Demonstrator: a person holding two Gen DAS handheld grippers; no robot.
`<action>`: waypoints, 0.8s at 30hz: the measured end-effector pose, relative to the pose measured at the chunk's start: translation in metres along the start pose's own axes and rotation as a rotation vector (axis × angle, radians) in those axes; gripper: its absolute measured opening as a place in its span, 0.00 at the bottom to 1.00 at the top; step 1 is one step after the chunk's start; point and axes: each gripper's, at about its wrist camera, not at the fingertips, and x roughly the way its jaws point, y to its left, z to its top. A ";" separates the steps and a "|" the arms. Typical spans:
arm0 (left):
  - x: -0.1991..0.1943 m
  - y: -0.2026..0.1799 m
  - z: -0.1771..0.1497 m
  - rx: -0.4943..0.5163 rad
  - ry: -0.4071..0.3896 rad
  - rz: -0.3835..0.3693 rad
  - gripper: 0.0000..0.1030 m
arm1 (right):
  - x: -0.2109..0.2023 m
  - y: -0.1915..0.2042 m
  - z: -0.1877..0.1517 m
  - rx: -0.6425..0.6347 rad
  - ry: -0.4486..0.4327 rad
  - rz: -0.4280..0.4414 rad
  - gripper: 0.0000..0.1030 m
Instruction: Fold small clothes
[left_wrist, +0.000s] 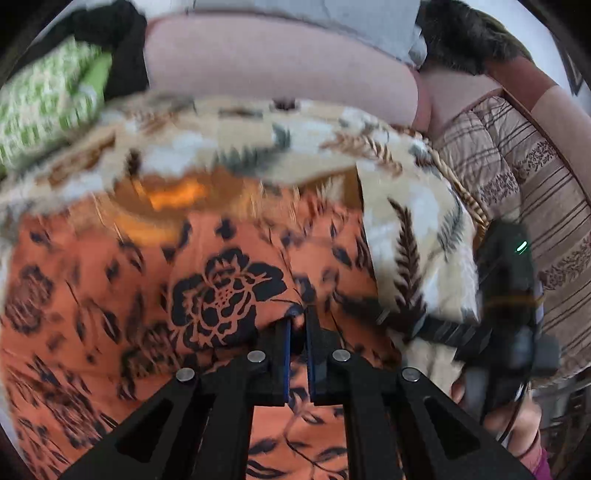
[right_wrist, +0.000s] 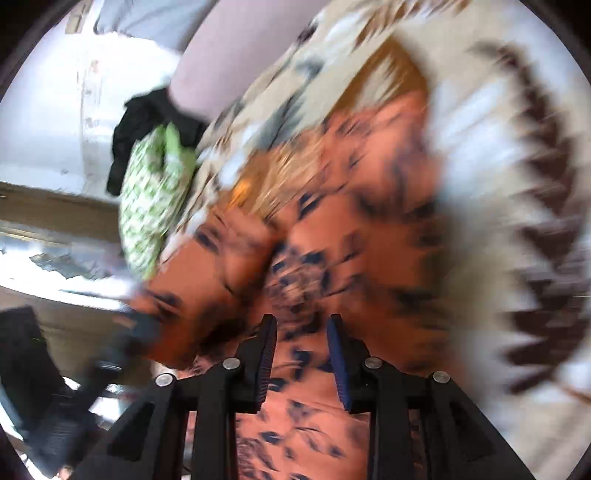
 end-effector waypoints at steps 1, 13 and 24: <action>-0.003 0.002 -0.005 -0.005 0.002 -0.033 0.14 | -0.012 -0.005 0.001 0.005 -0.035 -0.018 0.33; -0.101 0.094 -0.047 -0.092 -0.433 0.092 0.76 | -0.059 0.073 -0.001 -0.288 -0.224 -0.079 0.71; -0.021 0.197 -0.062 -0.217 -0.153 0.433 0.76 | 0.056 0.156 -0.052 -0.600 -0.065 -0.425 0.71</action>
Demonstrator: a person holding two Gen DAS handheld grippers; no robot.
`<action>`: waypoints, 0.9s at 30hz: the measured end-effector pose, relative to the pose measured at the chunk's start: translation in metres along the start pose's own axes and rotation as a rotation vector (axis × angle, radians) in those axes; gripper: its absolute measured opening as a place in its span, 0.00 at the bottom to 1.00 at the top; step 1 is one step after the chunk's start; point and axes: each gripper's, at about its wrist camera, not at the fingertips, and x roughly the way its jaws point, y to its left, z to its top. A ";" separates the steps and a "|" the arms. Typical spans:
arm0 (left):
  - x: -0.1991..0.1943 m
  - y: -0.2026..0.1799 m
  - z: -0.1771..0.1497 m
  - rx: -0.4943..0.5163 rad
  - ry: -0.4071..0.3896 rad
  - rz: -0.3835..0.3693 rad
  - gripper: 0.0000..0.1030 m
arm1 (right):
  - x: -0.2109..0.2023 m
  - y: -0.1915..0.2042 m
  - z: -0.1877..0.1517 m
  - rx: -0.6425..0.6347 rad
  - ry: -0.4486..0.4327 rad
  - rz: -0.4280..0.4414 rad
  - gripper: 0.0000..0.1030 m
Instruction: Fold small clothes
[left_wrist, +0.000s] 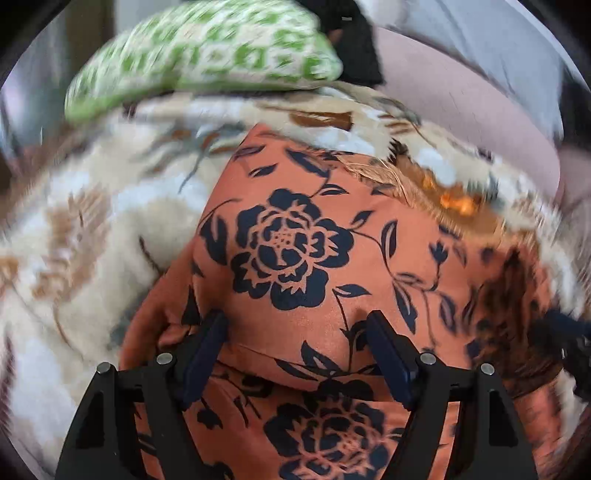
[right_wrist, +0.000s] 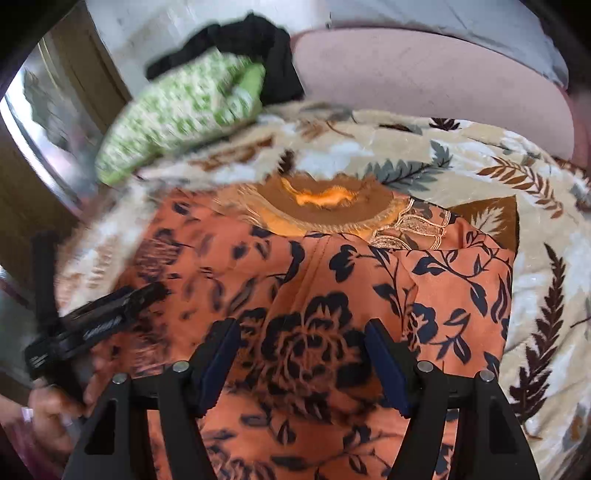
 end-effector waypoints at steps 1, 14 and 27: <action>0.002 -0.009 -0.002 0.050 0.001 0.045 0.76 | 0.008 0.003 0.001 -0.006 0.019 -0.024 0.71; -0.003 -0.003 -0.003 0.047 0.020 0.024 0.77 | -0.006 -0.076 -0.010 0.253 0.048 -0.113 0.16; 0.003 -0.008 0.000 0.091 0.016 0.057 0.77 | -0.041 -0.047 -0.027 0.273 -0.010 0.107 0.27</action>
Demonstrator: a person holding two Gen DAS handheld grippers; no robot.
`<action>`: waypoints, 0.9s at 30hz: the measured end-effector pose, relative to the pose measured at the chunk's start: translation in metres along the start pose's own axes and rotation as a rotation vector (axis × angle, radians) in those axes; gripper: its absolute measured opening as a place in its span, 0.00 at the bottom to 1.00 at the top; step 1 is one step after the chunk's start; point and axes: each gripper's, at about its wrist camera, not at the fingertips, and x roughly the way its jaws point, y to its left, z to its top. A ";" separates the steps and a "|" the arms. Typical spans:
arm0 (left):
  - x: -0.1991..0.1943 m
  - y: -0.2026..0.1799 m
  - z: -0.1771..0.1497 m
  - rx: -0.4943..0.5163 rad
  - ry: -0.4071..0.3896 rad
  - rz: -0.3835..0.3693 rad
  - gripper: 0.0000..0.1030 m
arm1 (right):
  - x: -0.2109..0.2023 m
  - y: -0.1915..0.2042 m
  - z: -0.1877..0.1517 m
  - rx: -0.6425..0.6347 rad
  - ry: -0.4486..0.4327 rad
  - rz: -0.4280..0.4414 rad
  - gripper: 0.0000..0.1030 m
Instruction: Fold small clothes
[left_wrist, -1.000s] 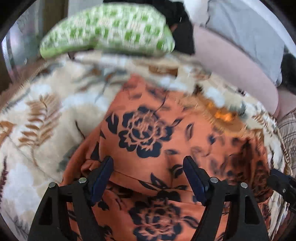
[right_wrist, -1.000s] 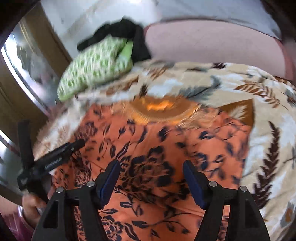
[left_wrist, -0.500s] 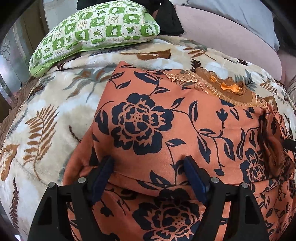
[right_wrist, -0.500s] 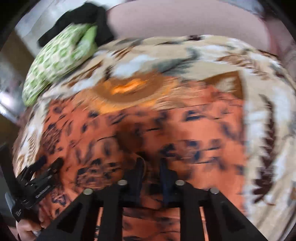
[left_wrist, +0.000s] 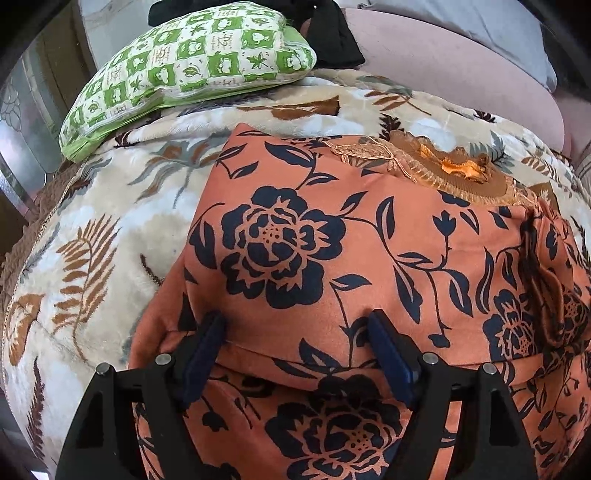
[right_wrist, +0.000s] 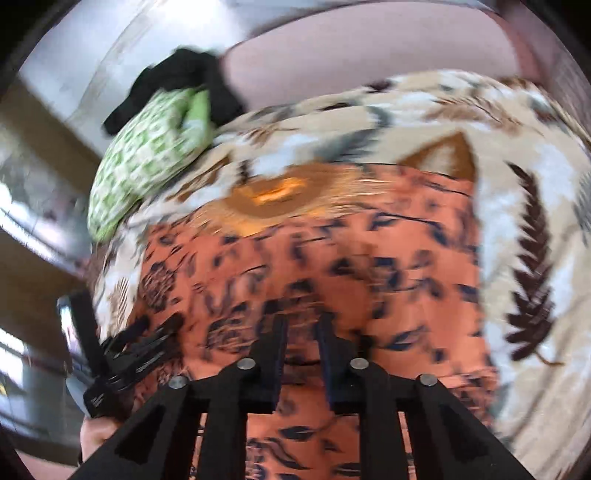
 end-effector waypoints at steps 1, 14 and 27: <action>0.000 0.001 0.000 0.000 0.000 -0.004 0.78 | 0.008 0.013 -0.001 -0.024 0.027 -0.006 0.34; -0.007 0.012 0.000 -0.014 0.005 -0.088 0.79 | 0.064 0.035 -0.001 -0.010 0.022 -0.326 0.26; -0.016 0.008 -0.002 -0.005 -0.022 -0.027 0.79 | -0.036 -0.107 -0.006 0.379 -0.104 -0.349 0.14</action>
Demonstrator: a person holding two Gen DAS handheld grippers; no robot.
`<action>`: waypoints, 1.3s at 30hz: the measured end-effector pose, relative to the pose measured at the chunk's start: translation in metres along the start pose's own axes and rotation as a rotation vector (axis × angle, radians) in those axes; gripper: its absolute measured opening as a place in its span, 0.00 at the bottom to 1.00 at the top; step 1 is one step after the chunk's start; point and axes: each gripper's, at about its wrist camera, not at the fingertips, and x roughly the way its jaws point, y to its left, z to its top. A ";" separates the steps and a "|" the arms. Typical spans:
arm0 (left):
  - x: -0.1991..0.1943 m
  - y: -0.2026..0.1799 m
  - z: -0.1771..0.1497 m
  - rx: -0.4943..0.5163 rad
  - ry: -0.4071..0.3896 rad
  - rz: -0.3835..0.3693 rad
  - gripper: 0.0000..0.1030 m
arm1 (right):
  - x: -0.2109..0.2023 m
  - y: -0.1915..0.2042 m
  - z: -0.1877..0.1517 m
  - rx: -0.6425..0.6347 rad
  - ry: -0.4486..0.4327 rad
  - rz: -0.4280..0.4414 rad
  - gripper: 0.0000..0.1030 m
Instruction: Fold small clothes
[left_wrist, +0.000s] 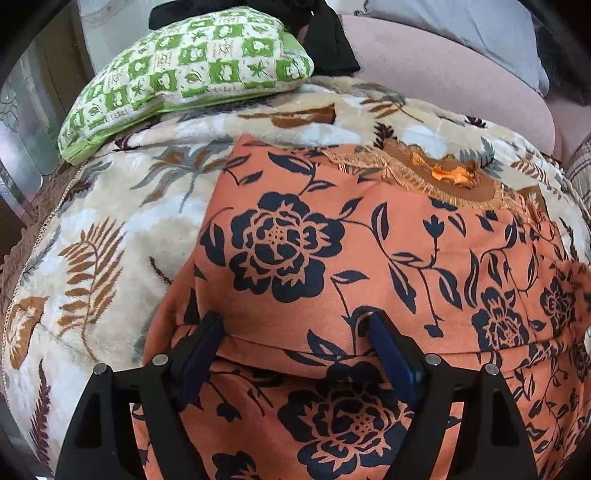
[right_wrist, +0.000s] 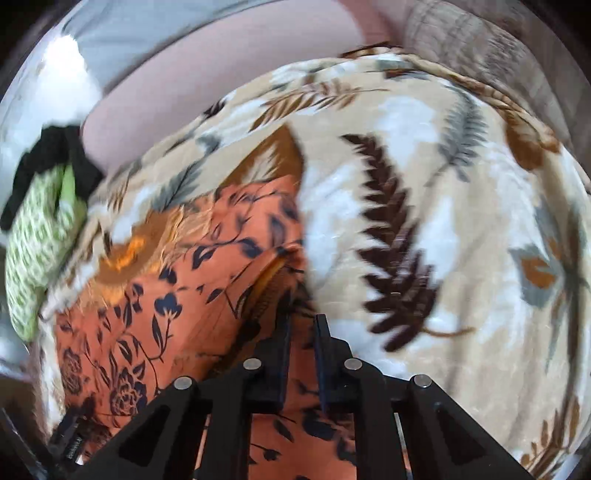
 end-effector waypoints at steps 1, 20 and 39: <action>-0.003 0.000 0.000 0.001 -0.012 0.011 0.79 | -0.007 -0.001 -0.001 -0.014 -0.025 -0.011 0.14; 0.004 -0.030 -0.005 0.118 -0.030 0.112 0.81 | 0.007 0.019 -0.034 -0.244 -0.024 0.198 0.15; 0.016 -0.020 -0.008 0.033 -0.017 0.094 0.92 | 0.045 0.023 0.001 -0.170 0.086 0.206 0.16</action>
